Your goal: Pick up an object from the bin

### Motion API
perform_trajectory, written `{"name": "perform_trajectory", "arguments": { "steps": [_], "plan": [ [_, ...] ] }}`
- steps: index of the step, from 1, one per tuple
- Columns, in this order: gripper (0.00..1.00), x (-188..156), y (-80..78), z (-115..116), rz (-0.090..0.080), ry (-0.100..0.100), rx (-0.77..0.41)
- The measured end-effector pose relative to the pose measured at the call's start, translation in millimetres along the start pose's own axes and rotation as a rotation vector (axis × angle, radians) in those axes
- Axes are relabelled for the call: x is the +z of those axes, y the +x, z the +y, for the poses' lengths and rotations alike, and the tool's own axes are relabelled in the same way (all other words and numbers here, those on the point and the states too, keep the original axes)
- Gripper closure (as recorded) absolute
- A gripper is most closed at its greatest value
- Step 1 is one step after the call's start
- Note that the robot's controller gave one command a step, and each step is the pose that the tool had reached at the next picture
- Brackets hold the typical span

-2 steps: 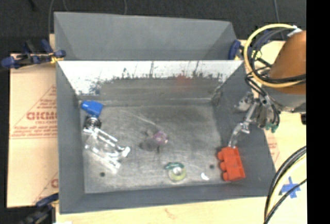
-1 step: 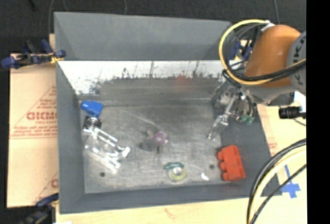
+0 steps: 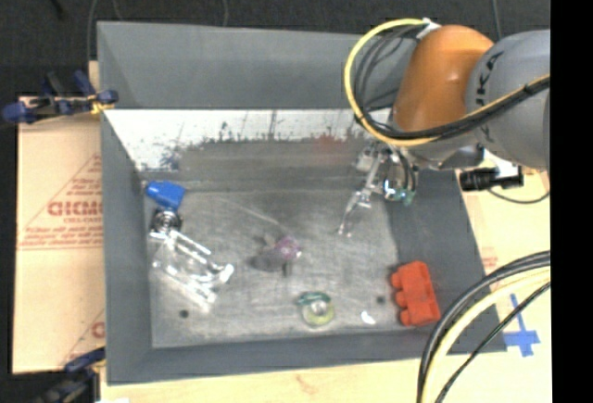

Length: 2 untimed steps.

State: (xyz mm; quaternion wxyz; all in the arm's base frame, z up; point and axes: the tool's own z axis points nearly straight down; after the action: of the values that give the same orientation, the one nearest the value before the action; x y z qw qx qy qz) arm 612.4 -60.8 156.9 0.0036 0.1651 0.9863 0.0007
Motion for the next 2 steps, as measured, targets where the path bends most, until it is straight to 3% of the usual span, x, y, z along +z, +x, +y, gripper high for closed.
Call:
{"name": "perform_trajectory", "arguments": {
  "steps": [1, 2],
  "plan": [
    [0.00, 84.4, 21.3, 61.9, -0.003, 0.003, -0.121],
    [0.00, 72.4, 78.0, 107.7, 0.008, -0.001, 0.099]
  ]
}}
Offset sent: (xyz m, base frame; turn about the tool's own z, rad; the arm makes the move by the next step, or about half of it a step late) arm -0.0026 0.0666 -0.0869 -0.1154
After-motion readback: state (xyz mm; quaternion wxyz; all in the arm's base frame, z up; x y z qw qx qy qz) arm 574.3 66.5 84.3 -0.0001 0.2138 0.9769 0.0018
